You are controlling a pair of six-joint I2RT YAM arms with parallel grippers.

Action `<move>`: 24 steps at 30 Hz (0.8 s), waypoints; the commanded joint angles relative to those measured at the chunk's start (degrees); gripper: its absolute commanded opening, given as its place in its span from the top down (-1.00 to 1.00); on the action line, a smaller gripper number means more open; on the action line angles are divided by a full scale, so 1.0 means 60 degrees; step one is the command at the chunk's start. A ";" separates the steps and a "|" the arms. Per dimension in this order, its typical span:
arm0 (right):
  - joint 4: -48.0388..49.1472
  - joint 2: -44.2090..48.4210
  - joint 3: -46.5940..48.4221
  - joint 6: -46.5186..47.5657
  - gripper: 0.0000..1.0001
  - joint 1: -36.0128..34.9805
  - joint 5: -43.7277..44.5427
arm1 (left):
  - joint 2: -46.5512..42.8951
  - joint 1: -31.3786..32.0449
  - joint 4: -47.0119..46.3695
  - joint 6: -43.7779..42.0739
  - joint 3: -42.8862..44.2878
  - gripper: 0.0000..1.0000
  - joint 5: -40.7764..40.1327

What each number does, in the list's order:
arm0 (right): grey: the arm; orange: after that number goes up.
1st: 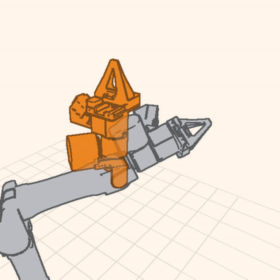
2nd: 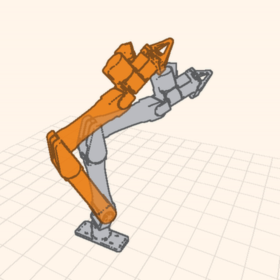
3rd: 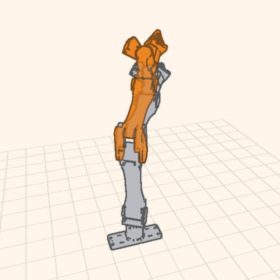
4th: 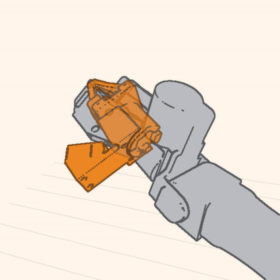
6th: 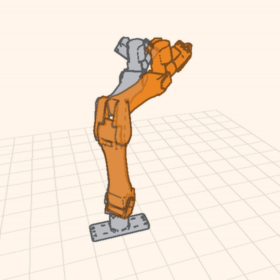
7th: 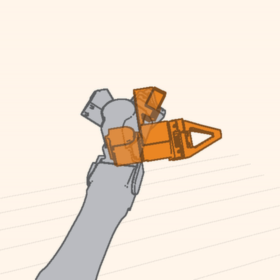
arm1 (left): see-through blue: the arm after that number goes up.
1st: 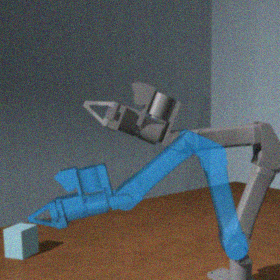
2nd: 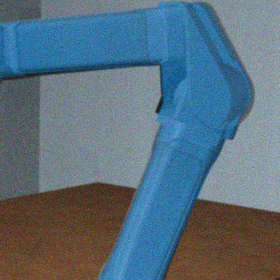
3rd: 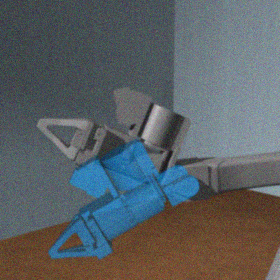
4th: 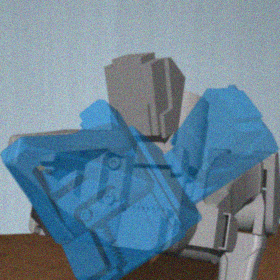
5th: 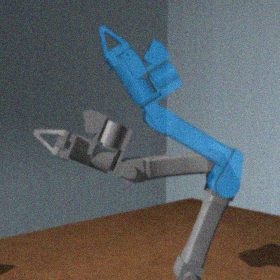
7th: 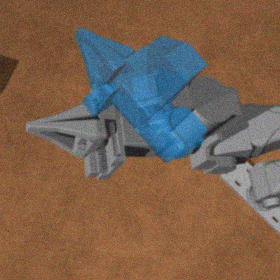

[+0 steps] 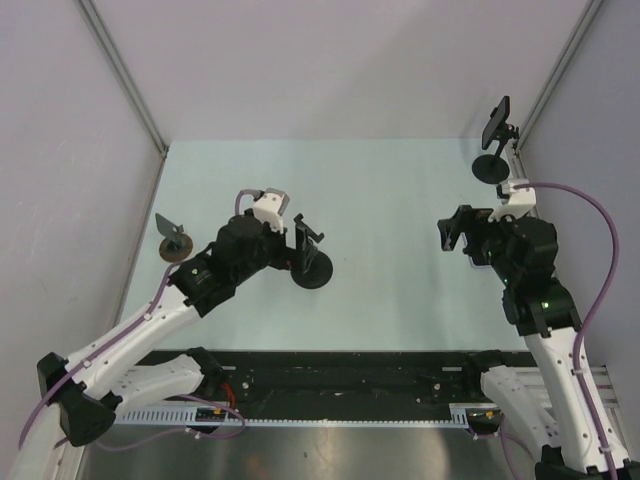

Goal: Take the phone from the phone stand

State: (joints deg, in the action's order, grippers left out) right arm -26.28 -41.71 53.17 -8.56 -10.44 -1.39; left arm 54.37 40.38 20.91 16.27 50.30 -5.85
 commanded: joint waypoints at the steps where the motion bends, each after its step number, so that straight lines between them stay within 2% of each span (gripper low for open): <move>1: -0.0614 0.0711 -0.0189 0.0151 -0.99 -0.0092 0.0202 | 0.0589 0.0871 -0.0276 0.1430 0.1034 -0.99 -0.1774; 7: -0.0820 0.1311 -0.0364 0.0576 -1.00 -0.0310 0.0217 | 0.1717 0.0975 -0.0262 0.2005 0.1620 -1.00 -0.3009; 14: -0.0776 0.1825 -0.0760 0.1308 -1.00 -0.1628 0.1914 | 0.3052 0.0975 -0.0247 0.1668 0.2558 -0.94 -0.3654; 24: -0.0424 0.2747 -0.1463 0.1880 -1.00 -0.3064 0.3468 | 0.3580 0.0946 -0.0130 0.1785 0.2573 -0.36 -0.3611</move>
State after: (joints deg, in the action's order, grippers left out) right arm -31.42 -27.38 45.47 0.27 -26.55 13.93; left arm 75.64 46.06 20.32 25.54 63.55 -26.13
